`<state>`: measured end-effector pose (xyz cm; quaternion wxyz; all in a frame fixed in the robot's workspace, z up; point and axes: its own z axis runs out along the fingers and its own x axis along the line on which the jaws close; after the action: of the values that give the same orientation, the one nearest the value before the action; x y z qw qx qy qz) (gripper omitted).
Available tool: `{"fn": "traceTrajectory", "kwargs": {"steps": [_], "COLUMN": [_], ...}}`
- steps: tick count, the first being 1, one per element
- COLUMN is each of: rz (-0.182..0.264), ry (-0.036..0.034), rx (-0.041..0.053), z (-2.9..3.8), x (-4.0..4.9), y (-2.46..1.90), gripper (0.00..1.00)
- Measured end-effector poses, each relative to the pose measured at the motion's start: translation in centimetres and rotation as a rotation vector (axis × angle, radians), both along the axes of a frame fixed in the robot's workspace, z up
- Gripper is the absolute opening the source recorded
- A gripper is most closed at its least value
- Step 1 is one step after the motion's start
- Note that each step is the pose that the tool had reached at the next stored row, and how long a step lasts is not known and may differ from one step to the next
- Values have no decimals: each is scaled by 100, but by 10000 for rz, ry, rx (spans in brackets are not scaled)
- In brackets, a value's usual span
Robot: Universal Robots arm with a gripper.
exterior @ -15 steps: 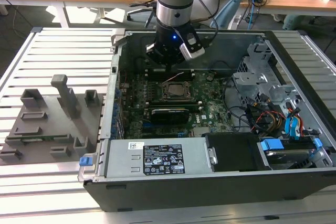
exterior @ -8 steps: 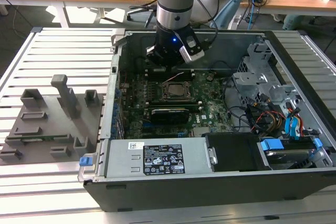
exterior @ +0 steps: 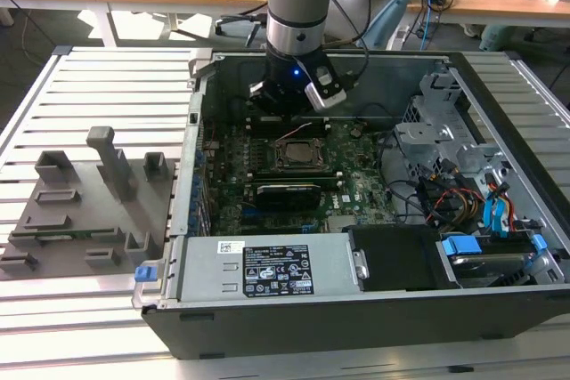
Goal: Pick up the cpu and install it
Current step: 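Install the first cpu locking lever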
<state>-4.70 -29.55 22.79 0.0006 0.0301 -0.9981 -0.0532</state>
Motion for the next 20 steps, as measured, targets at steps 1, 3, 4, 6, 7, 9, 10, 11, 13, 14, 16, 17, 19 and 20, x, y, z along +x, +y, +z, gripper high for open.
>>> {"fn": "traceTrajectory", "kwargs": {"steps": [1, 3, 4, 6, 7, 9, 10, 11, 13, 14, 16, 17, 19, 20], "rz": [-2, -2, -2, -3, -2, -2, -3, -2, -3, -3, -2, -2, -2, -2], "ry": [0, 3, 3, 5, 7, 10, 12, 13, 16, 17, 21, 25, 27, 27], "rx": [1, 0, 2, 0, 0, 0, -1, -1, 0, 0, -3, -7, -21, -24], "z": [-5, -21, -32, -42, -51, -66, -77, -85, -107, -115, -141, -163, -189, -196], "x": [8, 42, 64, 88, 111, 137, 152, 163, 190, 199, 223, 239, 258, 263], "y": [6, 16, 22, 24, 25, 25, 25, 25, 25, 25, 25, 25, 25, 25], "gripper": [11, 11, 11, 11, 11, 11, 11, 11, 11, 11, 11, 11, 11, 11]}}
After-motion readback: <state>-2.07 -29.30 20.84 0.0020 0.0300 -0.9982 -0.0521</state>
